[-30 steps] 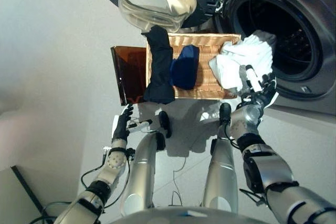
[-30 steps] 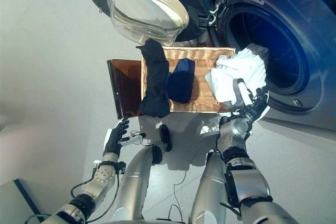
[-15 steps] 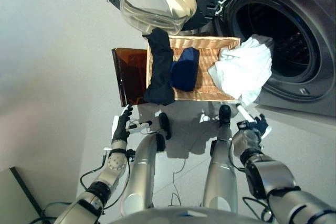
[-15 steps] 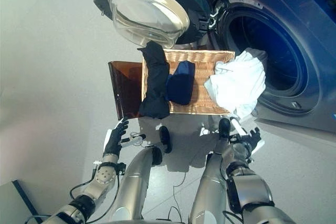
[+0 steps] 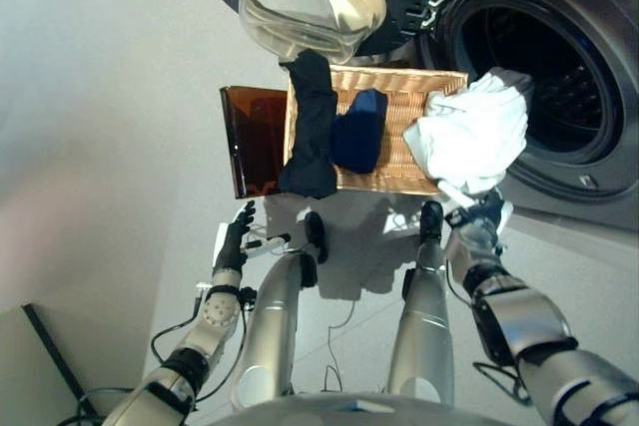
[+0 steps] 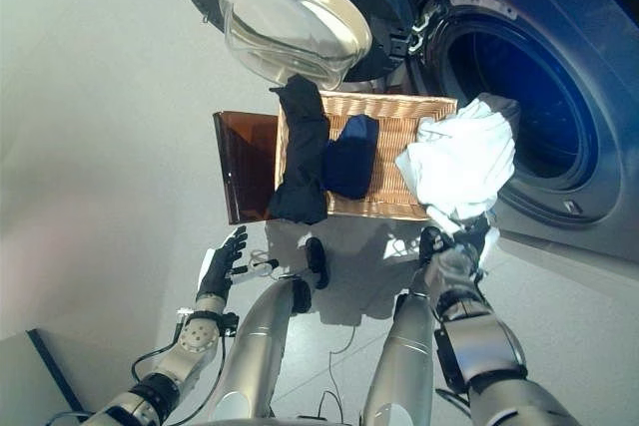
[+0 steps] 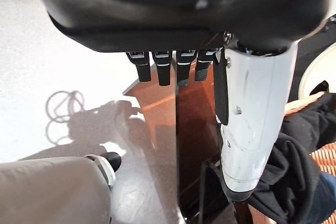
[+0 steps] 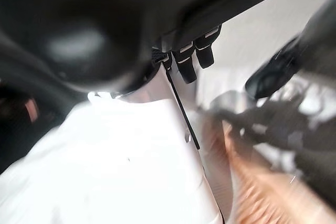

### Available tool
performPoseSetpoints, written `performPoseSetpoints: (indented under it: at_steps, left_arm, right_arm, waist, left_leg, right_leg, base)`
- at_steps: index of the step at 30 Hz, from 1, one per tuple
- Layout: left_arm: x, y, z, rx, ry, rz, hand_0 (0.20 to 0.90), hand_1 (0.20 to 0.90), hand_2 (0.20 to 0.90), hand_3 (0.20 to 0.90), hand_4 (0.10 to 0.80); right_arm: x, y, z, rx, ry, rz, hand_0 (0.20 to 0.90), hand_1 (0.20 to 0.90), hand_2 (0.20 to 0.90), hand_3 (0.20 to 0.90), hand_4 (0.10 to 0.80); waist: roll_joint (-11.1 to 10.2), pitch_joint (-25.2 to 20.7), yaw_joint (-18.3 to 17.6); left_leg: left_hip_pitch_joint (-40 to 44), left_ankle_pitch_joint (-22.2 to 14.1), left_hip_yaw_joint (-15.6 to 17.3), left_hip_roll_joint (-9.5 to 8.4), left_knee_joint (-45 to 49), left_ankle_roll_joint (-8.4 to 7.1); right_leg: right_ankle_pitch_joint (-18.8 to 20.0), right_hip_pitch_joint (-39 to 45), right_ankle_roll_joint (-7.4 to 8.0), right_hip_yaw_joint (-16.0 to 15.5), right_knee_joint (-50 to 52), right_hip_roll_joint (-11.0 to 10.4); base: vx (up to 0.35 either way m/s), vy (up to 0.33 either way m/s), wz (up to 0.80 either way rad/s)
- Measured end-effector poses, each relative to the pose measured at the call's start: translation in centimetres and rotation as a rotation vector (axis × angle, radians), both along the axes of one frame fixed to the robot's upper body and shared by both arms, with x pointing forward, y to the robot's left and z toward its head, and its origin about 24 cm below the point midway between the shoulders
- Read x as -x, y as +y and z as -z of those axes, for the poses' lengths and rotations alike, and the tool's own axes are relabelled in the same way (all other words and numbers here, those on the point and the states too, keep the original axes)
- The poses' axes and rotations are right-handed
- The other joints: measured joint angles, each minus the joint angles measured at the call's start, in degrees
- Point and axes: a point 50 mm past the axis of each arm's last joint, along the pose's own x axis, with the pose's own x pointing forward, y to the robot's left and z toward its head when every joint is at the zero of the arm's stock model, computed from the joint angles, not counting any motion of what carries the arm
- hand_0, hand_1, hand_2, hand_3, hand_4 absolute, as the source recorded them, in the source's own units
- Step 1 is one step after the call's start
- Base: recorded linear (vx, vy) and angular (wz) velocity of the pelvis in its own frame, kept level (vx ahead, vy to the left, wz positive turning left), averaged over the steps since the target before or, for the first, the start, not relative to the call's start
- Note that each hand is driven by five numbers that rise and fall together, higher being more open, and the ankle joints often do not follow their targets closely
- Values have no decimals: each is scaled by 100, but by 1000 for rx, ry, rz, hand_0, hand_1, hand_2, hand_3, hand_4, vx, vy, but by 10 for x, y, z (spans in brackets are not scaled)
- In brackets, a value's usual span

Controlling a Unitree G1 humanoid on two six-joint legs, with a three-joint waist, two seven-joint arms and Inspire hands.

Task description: Pick up the clothes and place them into the washing machine

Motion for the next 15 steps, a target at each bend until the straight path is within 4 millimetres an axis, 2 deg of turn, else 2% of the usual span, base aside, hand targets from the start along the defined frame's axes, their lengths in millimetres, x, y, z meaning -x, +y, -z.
performPoseSetpoints:
  at_steps: [2, 7, 15]
  left_arm:
    - [-1, 0, -1, 14, -5, -11, 900, 900, 900, 900, 800]
    - [-4, 2, -4, 27, -19, -27, 900, 900, 900, 900, 800]
    - [-6, 8, -6, 37, -27, -61, 900, 900, 900, 900, 800]
  right_arm:
    - [-7, 2, -13, 7, -59, -3, 900, 900, 900, 900, 800]
    - [-15, 8, -28, 5, -136, -31, 900, 900, 900, 900, 800]
    - [-17, 9, -34, -3, -167, -25, 900, 900, 900, 900, 800]
  waist:
    - [5, 53, -13]
    - [3, 317, -125]
    - [-19, 401, -165]
  left_leg:
    - [3, 8, -11, 2, -37, -10]
    - [4, 13, -26, 5, -50, -15]
    - [5, 12, -26, 10, -49, -15]
  right_leg:
    - [-1, -2, 0, -25, -10, 4]
    - [-1, 4, 0, -51, -12, 8]
    - [-1, 5, -1, -50, -12, 13]
  base:
    - [0, 0, 0]
    - [0, 0, 0]
    - [0, 0, 0]
